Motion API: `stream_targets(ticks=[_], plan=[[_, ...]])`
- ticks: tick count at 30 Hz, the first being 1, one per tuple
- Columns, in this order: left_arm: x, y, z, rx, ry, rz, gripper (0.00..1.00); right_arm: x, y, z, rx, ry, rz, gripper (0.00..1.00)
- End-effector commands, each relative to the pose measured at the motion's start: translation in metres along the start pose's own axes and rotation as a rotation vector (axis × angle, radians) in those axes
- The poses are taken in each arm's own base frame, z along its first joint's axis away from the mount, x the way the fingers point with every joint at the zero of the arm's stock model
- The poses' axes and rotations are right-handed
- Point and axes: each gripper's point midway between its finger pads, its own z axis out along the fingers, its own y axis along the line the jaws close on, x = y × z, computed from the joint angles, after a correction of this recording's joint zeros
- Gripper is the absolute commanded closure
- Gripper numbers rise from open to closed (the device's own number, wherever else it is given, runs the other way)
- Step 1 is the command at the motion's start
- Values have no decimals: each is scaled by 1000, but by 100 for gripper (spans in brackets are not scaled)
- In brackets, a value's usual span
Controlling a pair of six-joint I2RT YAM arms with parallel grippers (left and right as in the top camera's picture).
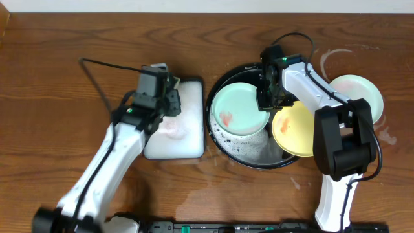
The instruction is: Clean dirty plates on tray and stack at the side
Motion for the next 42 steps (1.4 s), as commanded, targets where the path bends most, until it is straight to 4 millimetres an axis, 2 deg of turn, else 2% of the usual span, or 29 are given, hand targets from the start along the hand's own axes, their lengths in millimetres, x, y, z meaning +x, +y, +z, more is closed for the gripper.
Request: stream_targets(ticks=[1,4,8,10,14,18,21,28,32,33,35,36,37,38,42], plan=[[-13,-4,-15,17,-54,-5,92,6,-10,9,63,22,-26,99],[3,1,3,-4,3,-3,93,6,-10,9,62,22,-26,99],[35,11,40,-53,133,3,93,6,-10,9,63,22,-26,99],[45,14,49,-67,172,4,92,6,-10,9,63,22,-27,99],[41,13,43,-63,160,3,93,6,-10,9,63,21,-27,99],[21,7,19,-31,76,-1,92,3,-9,9,60,10,-26,99],[13,4,8,-17,38,-30,93,3,-9,9,60,8,-26,99],[18,3,10,-12,62,-36,93,4,-9,9,60,11,-26,99],[20,-9,10,56,82,-37,92,4,-9,9,59,12,-26,85],[21,-9,10,61,84,-38,92,4,-9,9,59,11,-26,78],[21,-9,10,61,86,-38,92,4,-9,9,59,11,-26,53],[22,-9,10,60,87,-38,93,4,-9,9,59,11,-26,53],[22,-9,10,60,87,-38,93,4,-9,9,59,11,-26,44],[21,-9,10,60,86,-38,93,3,-9,9,60,11,-26,1],[22,-9,10,59,89,-38,93,2,-9,9,58,6,-26,1]])
